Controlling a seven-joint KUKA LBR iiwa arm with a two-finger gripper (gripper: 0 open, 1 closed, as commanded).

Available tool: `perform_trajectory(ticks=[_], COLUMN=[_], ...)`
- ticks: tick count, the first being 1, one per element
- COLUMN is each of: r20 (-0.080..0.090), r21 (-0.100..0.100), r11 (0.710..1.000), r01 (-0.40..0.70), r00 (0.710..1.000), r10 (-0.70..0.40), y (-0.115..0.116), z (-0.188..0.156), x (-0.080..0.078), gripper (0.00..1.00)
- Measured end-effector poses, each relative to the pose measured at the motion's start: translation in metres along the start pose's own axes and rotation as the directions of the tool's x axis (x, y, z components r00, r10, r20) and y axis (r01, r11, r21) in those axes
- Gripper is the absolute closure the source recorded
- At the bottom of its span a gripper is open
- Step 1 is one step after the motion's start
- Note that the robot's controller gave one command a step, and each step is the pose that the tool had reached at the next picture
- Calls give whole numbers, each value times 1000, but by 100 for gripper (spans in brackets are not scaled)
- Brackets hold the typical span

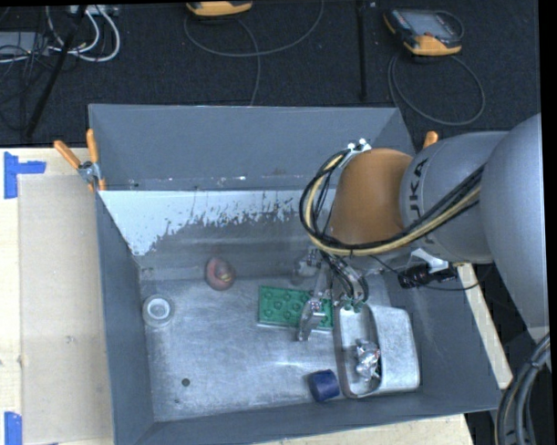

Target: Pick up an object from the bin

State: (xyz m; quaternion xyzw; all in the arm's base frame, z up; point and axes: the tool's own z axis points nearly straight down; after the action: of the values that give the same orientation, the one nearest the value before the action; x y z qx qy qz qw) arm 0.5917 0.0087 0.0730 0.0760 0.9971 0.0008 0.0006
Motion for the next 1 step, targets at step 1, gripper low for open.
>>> perform_trajectory(ticks=[1], r20=[-2], r21=[1], r11=[1000], r01=[0], r00=[1000], r10=[0], y=[0], z=[-1], x=[0], gripper=[0])
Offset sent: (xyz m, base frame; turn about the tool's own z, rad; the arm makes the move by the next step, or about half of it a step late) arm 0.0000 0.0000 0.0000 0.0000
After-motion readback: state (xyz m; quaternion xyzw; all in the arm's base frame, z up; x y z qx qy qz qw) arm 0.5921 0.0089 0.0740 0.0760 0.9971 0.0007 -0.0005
